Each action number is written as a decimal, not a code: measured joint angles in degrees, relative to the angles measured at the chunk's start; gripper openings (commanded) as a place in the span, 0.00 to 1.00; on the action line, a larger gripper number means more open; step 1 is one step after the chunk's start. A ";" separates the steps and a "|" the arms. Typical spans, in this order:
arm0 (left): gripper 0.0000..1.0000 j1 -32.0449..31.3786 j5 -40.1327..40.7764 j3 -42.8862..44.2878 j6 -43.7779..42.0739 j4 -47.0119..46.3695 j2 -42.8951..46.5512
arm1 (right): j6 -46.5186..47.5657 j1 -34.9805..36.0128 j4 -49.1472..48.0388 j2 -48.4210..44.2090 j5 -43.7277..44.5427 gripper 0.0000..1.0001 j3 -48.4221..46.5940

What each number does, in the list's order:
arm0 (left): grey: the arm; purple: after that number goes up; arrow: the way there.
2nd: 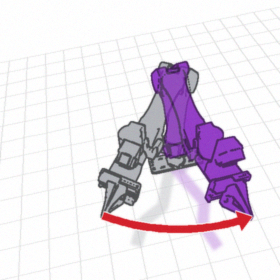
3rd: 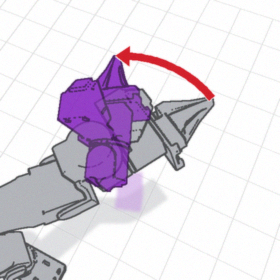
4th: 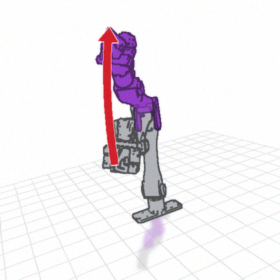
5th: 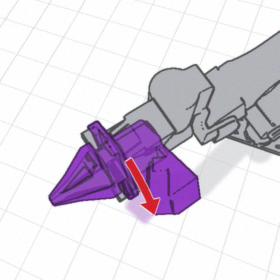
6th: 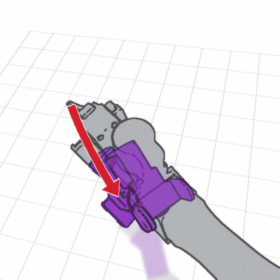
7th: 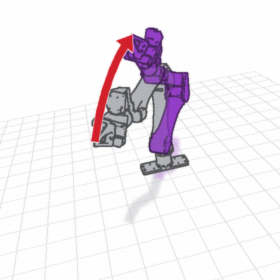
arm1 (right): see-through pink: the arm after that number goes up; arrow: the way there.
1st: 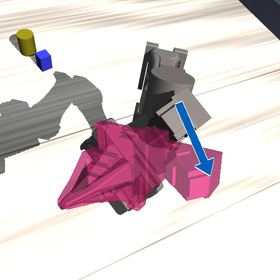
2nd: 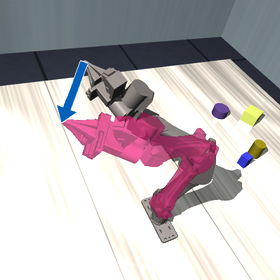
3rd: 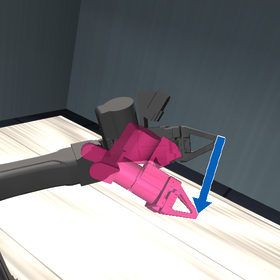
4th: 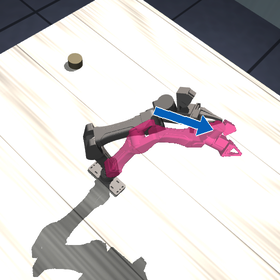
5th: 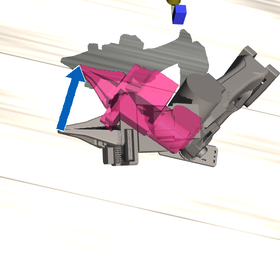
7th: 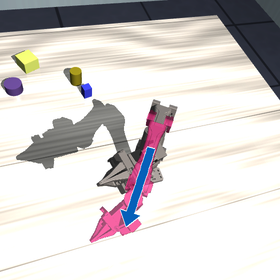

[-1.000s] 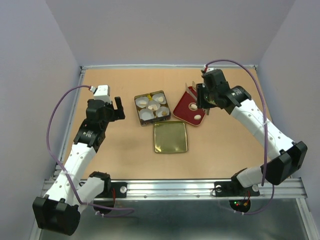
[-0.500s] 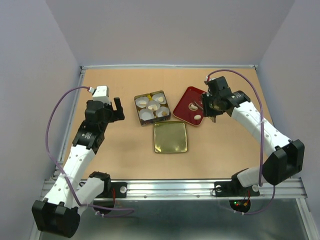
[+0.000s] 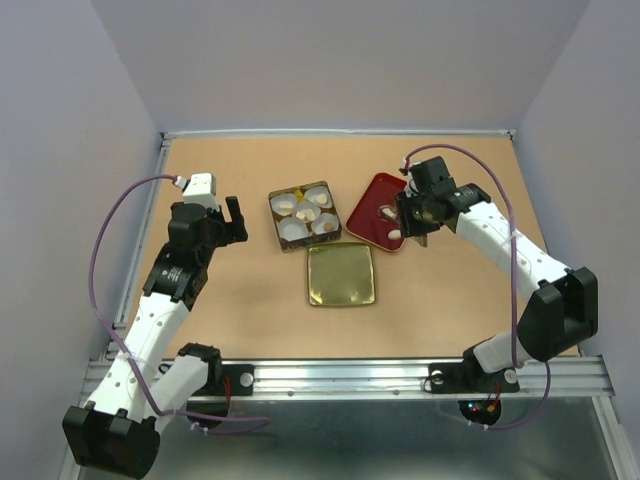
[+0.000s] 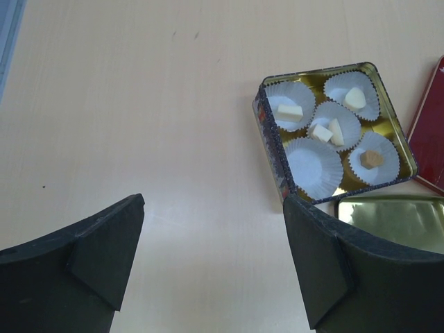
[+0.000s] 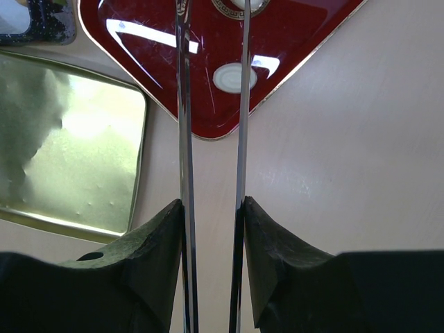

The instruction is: Pack the chocolate

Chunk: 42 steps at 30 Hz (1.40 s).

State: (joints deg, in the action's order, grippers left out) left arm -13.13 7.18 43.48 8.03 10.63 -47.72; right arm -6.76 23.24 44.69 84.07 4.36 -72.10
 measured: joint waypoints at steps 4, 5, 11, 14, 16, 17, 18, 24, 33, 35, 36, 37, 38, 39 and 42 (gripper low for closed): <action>0.93 0.00 0.20 0.00 -0.02 0.04 0.00 | 0.96 -0.07 -0.76 0.00 0.00 0.44 0.74; 0.93 0.00 0.22 0.00 -0.02 0.09 0.00 | 1.16 -0.11 -0.76 0.00 0.00 0.44 1.01; 0.93 0.00 0.39 0.00 -0.02 0.24 0.00 | 2.05 -0.46 -1.66 0.02 0.02 0.44 1.88; 0.93 0.00 0.39 0.00 -0.02 0.35 0.00 | 2.47 -0.68 -2.38 0.02 0.09 0.44 2.56; 0.93 0.00 0.39 0.00 -0.02 0.35 0.00 | 2.58 -0.81 -2.34 0.07 0.11 0.44 2.97; 0.93 0.00 0.39 0.00 -0.02 0.35 0.00 | 2.69 -0.85 -2.38 0.07 0.11 0.44 3.06; 0.93 0.00 0.39 0.00 -0.02 0.35 0.00 | 2.75 -0.92 -2.38 0.07 0.13 0.44 3.06; 0.93 0.00 0.39 0.00 -0.02 0.35 0.00 | 2.97 -1.16 -2.78 0.07 0.50 0.44 2.82; 0.93 0.00 0.42 0.00 0.00 0.35 0.00 | 3.76 -2.23 -3.04 0.07 1.27 0.44 0.66; 0.93 0.00 0.42 0.00 0.00 0.35 0.00 | 3.91 -2.58 -3.04 0.09 1.27 0.44 0.66; 0.93 0.00 0.42 0.00 0.00 0.35 0.00 | 4.00 -2.67 -3.06 0.09 1.27 0.43 0.66; 0.93 0.00 0.42 0.00 0.00 0.35 0.00 | 4.00 -2.67 -3.08 0.09 1.27 0.44 0.66; 0.93 0.00 0.42 0.00 0.00 0.37 0.00 | 4.02 -2.73 -3.10 0.09 1.25 0.44 0.66; 0.93 0.00 0.44 0.00 0.00 0.35 0.00 | 4.09 -2.95 -3.10 0.11 1.22 0.44 0.68; 0.93 0.00 0.46 0.00 0.00 0.37 0.00 | 4.39 -3.13 -3.17 0.39 1.11 0.43 0.72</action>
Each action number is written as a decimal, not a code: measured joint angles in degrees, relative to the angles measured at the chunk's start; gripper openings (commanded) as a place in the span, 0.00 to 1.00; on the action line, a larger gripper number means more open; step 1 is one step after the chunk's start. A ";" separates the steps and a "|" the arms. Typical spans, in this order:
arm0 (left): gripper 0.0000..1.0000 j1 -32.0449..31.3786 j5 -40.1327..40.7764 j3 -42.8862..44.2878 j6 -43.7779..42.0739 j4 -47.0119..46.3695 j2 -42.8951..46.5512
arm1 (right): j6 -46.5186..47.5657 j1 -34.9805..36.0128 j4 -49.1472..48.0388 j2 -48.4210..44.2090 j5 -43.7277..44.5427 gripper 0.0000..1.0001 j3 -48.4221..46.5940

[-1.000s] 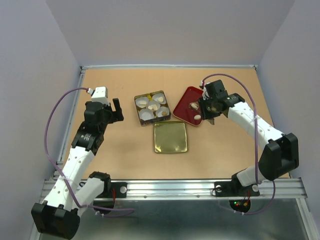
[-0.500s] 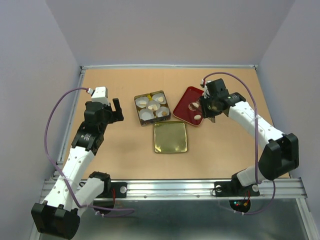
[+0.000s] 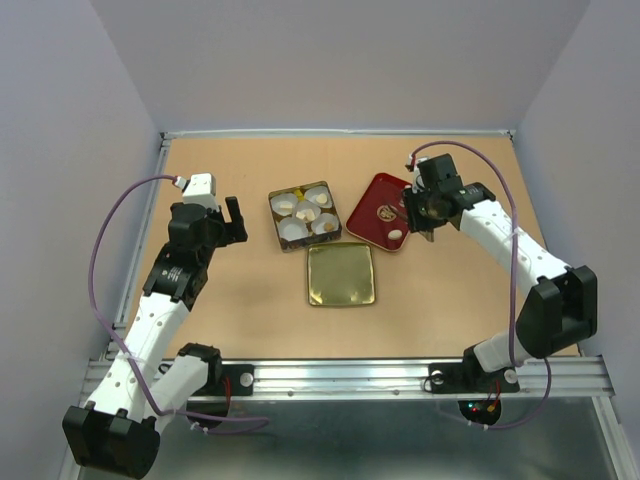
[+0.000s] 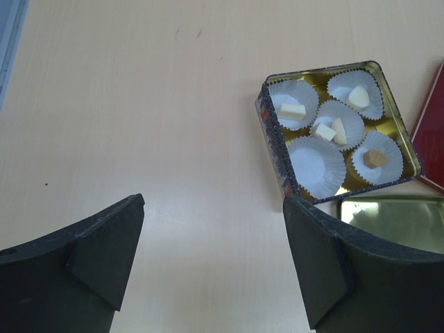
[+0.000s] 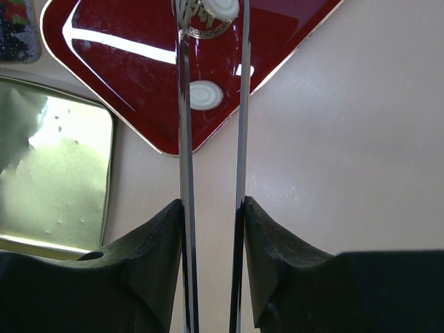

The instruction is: Pack the chocolate

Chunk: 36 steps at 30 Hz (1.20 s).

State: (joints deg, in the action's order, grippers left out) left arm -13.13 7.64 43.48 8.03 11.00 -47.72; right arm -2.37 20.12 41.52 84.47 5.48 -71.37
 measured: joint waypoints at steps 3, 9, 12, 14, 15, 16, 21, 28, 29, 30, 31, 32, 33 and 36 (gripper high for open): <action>0.93 0.00 0.00 0.00 0.00 0.00 0.02 | 0.02 -0.31 -0.04 0.33 -0.46 0.44 0.37; 0.93 0.00 0.00 0.00 0.00 0.00 0.11 | 0.02 -0.57 -0.44 0.39 -1.20 0.43 2.19; 0.93 0.00 0.00 0.00 0.00 0.02 0.50 | 0.02 -0.61 -0.52 0.42 -1.44 0.43 2.97; 0.93 0.00 0.02 0.00 0.00 0.02 0.72 | 0.02 -0.61 -0.61 0.42 -1.51 0.42 2.99; 0.93 0.00 0.04 0.00 0.00 0.02 0.76 | 0.02 -0.63 -0.74 0.42 -1.53 0.41 2.99; 0.93 0.00 0.07 0.00 0.00 0.04 0.83 | 0.02 -0.66 -0.90 0.42 -1.64 0.40 2.99; 0.93 0.00 0.11 0.00 0.00 0.11 1.40 | 0.00 -0.72 -1.25 0.42 -2.12 0.31 2.99; 0.93 0.00 0.13 0.00 0.00 0.90 2.29 | 0.02 -0.98 -1.25 0.26 -3.28 0.29 2.97; 0.93 0.00 0.13 0.00 0.00 1.01 2.38 | 0.00 -0.98 -1.22 0.13 -3.43 0.29 2.97; 0.93 0.00 0.13 0.00 0.00 1.05 2.47 | -0.13 -0.98 -1.03 -0.20 -3.80 0.29 2.95; 0.93 0.00 0.13 0.00 0.00 1.11 2.51 | -0.20 -0.98 -0.90 -0.48 -3.91 0.29 2.93; 0.93 0.00 0.13 0.00 0.00 1.14 2.56 | -0.33 -0.98 -0.63 -0.87 -4.02 0.29 2.84; 0.93 0.00 0.11 0.00 0.00 1.16 2.56 | -0.50 -0.98 -0.22 -1.44 -4.37 0.29 2.69; 0.93 0.00 0.09 0.00 0.00 1.31 2.56 | -1.01 -0.98 0.66 -2.62 -5.38 0.29 2.01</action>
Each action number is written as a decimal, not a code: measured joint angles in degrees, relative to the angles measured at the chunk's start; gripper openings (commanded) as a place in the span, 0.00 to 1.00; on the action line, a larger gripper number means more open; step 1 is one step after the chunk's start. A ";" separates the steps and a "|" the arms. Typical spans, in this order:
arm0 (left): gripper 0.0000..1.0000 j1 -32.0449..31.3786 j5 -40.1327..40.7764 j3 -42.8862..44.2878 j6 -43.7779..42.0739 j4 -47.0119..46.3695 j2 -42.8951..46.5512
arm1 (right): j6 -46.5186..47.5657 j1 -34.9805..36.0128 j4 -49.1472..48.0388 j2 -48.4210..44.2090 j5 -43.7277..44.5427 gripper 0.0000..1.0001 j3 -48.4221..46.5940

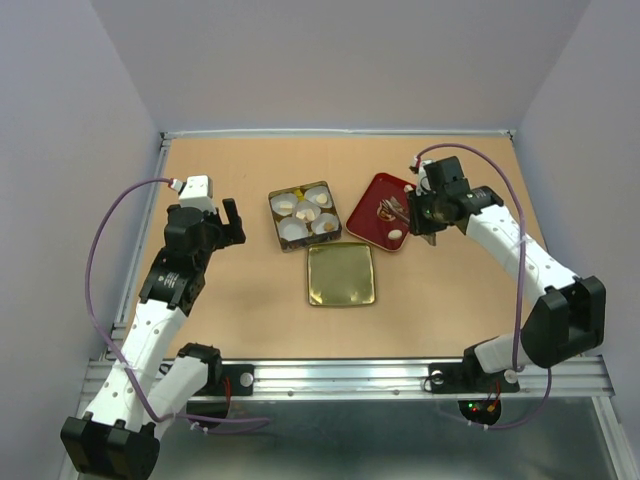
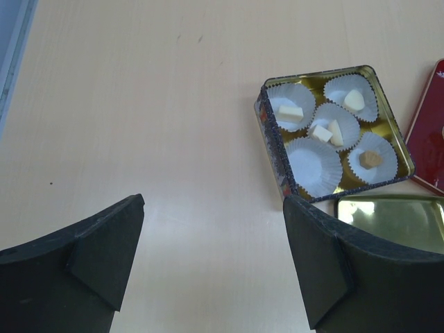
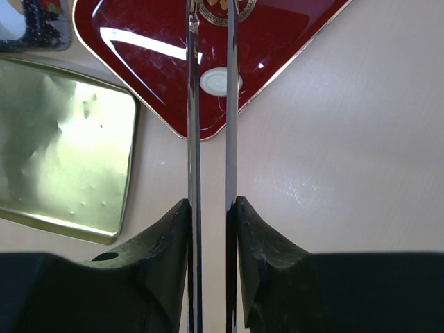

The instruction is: Pack the chocolate

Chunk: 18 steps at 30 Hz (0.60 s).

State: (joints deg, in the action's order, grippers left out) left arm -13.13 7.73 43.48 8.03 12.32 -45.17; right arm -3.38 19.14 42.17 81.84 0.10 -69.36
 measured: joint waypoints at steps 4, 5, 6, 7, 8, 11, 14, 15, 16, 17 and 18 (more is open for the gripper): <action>0.93 0.00 -0.02 0.00 0.00 0.00 0.00 | -1.16 0.00 1.22 -1.60 -1.84 0.28 -1.29; 0.93 0.00 -0.04 0.00 0.00 0.00 0.00 | -1.53 0.02 1.51 -1.95 -2.34 0.28 -1.66; 0.93 0.00 -0.09 0.00 0.00 -0.02 0.00 | -1.99 0.04 1.88 -2.27 -2.97 0.28 -2.16; 0.93 0.00 -0.15 0.00 0.00 -0.02 0.00 | -2.56 0.22 2.23 -2.58 -3.61 0.28 -2.69; 0.93 0.00 -0.17 0.00 0.00 -0.02 -0.02 | -2.97 0.61 2.49 -2.82 -3.89 0.28 -3.34; 0.93 0.00 -0.22 0.00 0.02 -0.04 -0.11 | -4.85 2.69 3.28 -3.04 -4.72 0.28 -5.92; 0.93 0.00 -0.26 0.00 0.22 -0.07 -0.20 | -7.04 6.45 3.63 -3.02 -5.22 0.28 -9.07; 0.93 0.00 -0.28 0.00 0.26 -0.09 -0.26 | -7.41 7.87 3.72 -2.97 -5.16 0.28 -9.77; 0.93 0.00 -0.37 0.00 0.39 -0.11 -0.33 | -7.93 8.94 3.74 -2.84 -5.07 0.28 -10.45; 0.93 0.00 -0.42 0.00 0.44 -0.11 -0.42 | -8.52 10.69 3.69 -2.54 -5.03 0.28 -11.21; 0.93 0.00 -0.44 0.00 0.46 -0.11 -0.50 | -9.01 12.31 3.63 -2.12 -4.98 0.28 -11.85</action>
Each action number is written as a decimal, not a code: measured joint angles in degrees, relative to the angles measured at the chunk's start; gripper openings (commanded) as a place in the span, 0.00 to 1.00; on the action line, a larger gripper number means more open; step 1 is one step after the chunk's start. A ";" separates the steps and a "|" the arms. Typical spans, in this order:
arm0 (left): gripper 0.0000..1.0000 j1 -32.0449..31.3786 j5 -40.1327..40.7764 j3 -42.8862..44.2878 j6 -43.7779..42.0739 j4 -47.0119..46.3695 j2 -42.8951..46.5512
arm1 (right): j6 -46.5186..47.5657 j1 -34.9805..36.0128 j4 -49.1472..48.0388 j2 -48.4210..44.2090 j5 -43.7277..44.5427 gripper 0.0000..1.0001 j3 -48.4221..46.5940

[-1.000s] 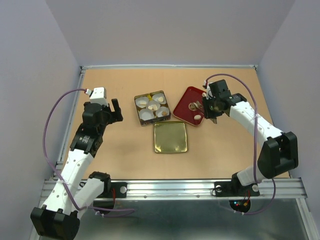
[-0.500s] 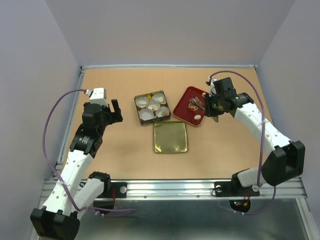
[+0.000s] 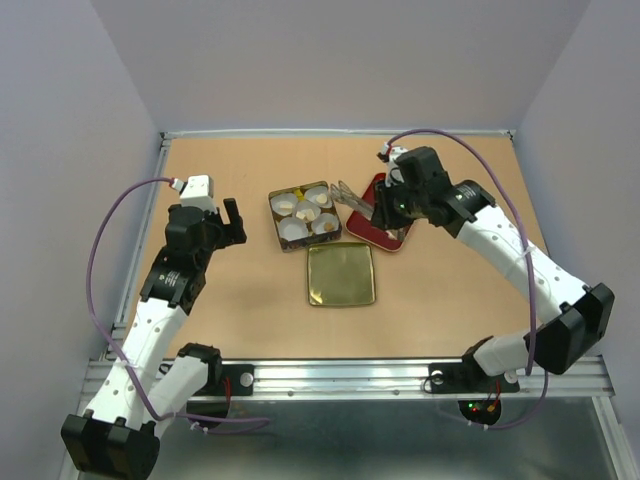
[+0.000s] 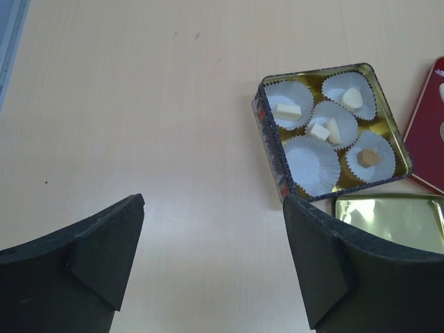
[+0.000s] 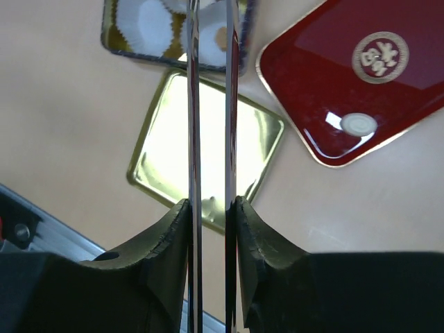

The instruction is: Pack the chocolate

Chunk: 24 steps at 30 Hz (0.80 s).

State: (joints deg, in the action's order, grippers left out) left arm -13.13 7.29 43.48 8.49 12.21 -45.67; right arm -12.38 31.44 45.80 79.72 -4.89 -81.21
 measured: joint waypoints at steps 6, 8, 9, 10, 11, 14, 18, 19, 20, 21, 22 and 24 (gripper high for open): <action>0.93 0.00 0.00 0.00 0.02 -0.20 -0.07 | -2.45 6.36 0.20 4.28 0.20 0.28 -1.14; 0.93 0.00 0.00 0.00 0.02 -0.35 -0.07 | -2.91 6.86 0.42 5.44 0.57 0.29 -1.14; 0.93 0.00 0.02 -0.02 0.02 -0.39 -0.07 | -3.02 6.86 0.50 5.64 0.68 0.29 -1.14; 0.93 0.00 0.02 -0.02 0.02 -0.37 -0.07 | -3.08 6.86 0.72 5.81 0.96 0.30 -1.14; 0.93 0.00 0.02 -0.02 0.02 -0.39 -0.07 | -3.10 6.86 0.85 5.81 1.05 0.30 -1.14; 0.93 0.00 0.02 -0.02 0.00 -0.46 -0.35 | -3.32 6.84 1.51 5.81 1.66 0.32 -1.36; 0.93 0.00 0.02 -0.02 0.00 -0.87 -1.16 | -3.50 6.82 1.79 6.03 2.12 0.33 -1.86; 0.93 0.00 0.02 -0.02 -0.02 -0.94 -1.40 | -3.50 6.82 1.86 6.21 2.14 0.33 -2.14; 0.93 0.00 0.00 -0.02 -0.02 -1.01 -1.66 | -3.50 6.82 1.90 6.47 2.16 0.33 -2.40; 0.93 0.00 0.00 -0.02 -0.02 -1.20 -1.86 | -3.50 6.82 1.90 6.78 2.25 0.34 -2.75; 0.93 0.00 0.00 -0.02 -0.02 -1.29 -2.05 | -3.50 6.82 1.86 7.19 2.29 0.35 -3.06; 0.93 0.00 0.00 -0.02 -0.02 -1.38 -2.34 | -3.48 6.82 1.86 7.80 2.34 0.36 -3.39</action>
State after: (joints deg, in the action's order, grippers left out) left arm -13.13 7.29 43.46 8.47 10.83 -48.01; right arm -15.86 38.26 47.66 87.53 -2.55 -84.60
